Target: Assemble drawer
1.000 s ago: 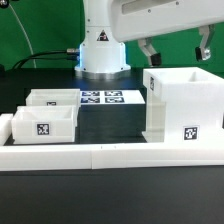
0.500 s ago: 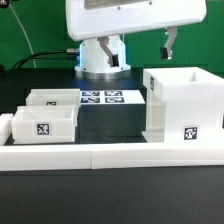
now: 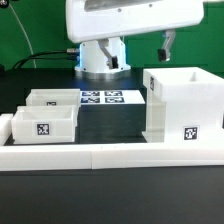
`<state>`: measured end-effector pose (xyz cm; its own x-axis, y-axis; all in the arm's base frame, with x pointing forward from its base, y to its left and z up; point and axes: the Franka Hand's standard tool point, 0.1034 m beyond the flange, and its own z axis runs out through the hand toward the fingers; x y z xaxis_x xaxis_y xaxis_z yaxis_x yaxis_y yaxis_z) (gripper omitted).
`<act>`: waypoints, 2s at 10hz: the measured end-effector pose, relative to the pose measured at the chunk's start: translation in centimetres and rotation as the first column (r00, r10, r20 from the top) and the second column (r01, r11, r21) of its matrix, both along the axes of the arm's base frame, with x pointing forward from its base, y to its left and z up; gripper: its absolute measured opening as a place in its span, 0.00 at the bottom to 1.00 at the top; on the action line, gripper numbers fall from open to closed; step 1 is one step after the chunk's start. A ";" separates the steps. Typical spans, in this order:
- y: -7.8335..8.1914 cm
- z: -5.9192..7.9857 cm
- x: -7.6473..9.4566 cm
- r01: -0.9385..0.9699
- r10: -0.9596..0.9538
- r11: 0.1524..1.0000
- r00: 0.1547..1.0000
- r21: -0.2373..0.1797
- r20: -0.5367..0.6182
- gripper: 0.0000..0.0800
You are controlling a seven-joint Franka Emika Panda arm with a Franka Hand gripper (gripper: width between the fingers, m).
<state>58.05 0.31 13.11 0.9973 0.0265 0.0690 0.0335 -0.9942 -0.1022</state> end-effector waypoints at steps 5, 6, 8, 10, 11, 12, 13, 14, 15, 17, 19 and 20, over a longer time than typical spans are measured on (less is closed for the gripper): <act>-6.0 -3.0 -3.7 0.029 -0.030 0.999 0.999 -0.043 -0.023 0.81; -6.5 -3.8 -4.1 0.018 -0.019 0.998 1.000 -0.052 -0.018 0.81; -6.6 -4.0 -4.2 0.009 -0.010 0.998 1.000 -0.054 -0.019 0.81; -6.6 -4.1 -4.2 0.009 -0.010 0.998 1.000 -0.054 -0.020 0.81; -6.6 -4.1 -4.2 0.009 -0.010 0.998 1.000 -0.054 -0.020 0.81; -6.7 -4.2 -4.3 0.009 -0.010 0.998 1.000 -0.054 -0.022 0.81; -7.6 -4.5 -4.7 0.008 -0.009 0.999 0.999 -0.039 -0.045 0.81; -8.5 -5.3 -5.2 0.007 -0.009 0.999 0.999 -0.041 -0.053 0.81; -8.7 -6.1 -6.0 0.009 -0.012 0.999 0.997 -0.041 -0.071 0.81; -8.6 -7.3 -6.4 0.007 -0.010 0.999 0.996 -0.044 -0.086 0.81; -8.7 -8.8 -6.6 0.005 -0.010 0.998 0.997 -0.056 -0.082 0.81; -8.8 -9.4 -6.7 0.002 -0.007 0.998 0.997 -0.063 -0.079 0.81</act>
Offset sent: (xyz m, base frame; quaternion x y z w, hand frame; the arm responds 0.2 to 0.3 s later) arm -0.0326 -0.0425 -0.0183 -0.0104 0.0023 0.0214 0.9997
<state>51.39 -8.46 3.72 0.9996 0.0242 -0.0117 0.0237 -0.9988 -0.0419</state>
